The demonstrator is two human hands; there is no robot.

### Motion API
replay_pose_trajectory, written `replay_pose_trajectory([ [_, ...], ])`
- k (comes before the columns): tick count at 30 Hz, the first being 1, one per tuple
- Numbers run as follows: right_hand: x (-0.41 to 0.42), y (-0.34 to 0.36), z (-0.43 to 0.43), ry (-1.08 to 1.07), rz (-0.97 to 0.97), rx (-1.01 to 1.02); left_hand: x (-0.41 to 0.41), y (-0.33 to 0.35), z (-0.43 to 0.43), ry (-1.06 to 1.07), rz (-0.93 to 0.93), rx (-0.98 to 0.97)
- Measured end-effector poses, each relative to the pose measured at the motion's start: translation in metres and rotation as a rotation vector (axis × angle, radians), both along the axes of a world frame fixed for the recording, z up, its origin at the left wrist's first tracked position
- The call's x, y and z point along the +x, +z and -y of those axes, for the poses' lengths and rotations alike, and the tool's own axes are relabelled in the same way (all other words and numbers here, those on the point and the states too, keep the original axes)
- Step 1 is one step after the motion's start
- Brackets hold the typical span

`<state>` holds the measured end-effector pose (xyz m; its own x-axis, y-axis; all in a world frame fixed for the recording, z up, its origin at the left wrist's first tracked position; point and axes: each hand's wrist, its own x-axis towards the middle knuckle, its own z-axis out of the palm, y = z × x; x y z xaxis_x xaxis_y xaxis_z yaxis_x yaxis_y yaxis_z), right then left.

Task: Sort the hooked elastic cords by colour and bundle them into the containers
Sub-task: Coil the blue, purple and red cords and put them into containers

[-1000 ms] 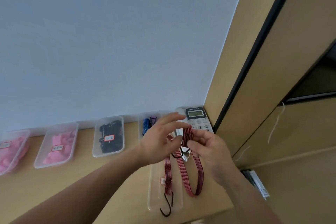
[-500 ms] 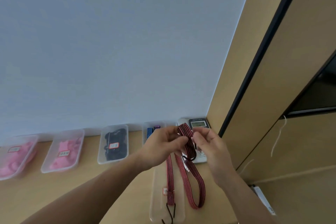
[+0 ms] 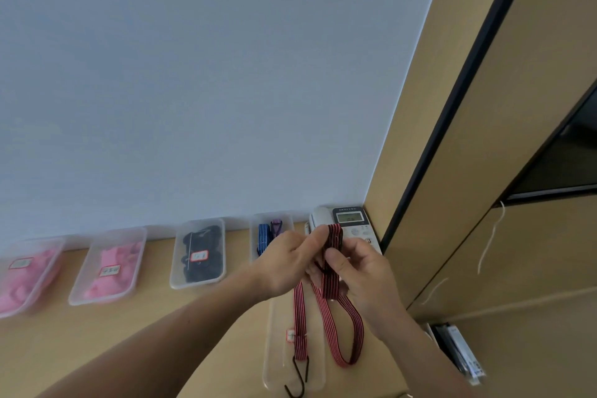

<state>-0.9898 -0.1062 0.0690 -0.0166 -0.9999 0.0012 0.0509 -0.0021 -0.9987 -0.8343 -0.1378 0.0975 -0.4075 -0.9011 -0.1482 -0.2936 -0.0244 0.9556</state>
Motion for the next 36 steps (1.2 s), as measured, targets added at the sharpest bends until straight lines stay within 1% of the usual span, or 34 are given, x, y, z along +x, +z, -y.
replay_pose_trajectory([
  [3,0.0,-0.005,0.002,-0.008,-0.001,-0.005,0.003,-0.003,0.005,0.042,0.213,-0.169],
  [4,-0.001,-0.005,0.003,-0.007,0.012,0.008,0.005,-0.004,0.008,0.083,0.255,-0.23],
  [5,-0.001,-0.004,0.004,0.002,0.027,0.025,0.007,-0.004,0.01,0.121,0.257,-0.274],
  [7,0.0,-0.003,0.005,0.027,0.038,0.054,0.01,0.0,0.012,0.11,0.139,-0.25],
  [9,0.002,-0.003,0.005,0.048,0.057,0.075,0.009,0.003,0.012,0.049,0.024,-0.15],
  [10,0.003,-0.003,0.005,0.058,0.091,0.084,0.009,0.003,0.012,0.055,-0.013,-0.117],
  [13,0.004,-0.003,0.004,0.126,0.166,0.097,0.007,0.001,0.016,0.203,-0.098,-0.078],
  [16,0.005,-0.005,0.004,0.131,0.08,0.079,0.004,-0.002,0.019,0.31,-0.16,-0.051],
  [18,0.005,-0.007,0.005,0.107,0.008,0.054,0.001,-0.004,0.02,0.336,-0.198,-0.028],
  [20,0.005,-0.008,0.005,0.085,-0.022,0.042,0.0,-0.006,0.02,0.347,-0.237,0.005],
  [24,0.006,-0.011,0.004,0.041,-0.055,0.026,-0.001,-0.007,0.019,0.229,-0.358,0.135],
  [27,0.008,-0.012,0.004,0.014,-0.087,0.013,0.001,-0.012,0.02,0.175,-0.365,0.157],
  [31,0.009,-0.012,0.004,0.002,-0.149,0.002,0.0,-0.014,0.02,0.202,-0.366,0.146],
  [34,0.008,-0.014,0.004,-0.015,-0.181,0.038,0.001,-0.018,0.022,0.212,-0.298,0.067],
  [36,0.008,-0.014,0.005,-0.015,-0.197,0.068,0.002,-0.021,0.021,0.191,-0.216,-0.032],
])
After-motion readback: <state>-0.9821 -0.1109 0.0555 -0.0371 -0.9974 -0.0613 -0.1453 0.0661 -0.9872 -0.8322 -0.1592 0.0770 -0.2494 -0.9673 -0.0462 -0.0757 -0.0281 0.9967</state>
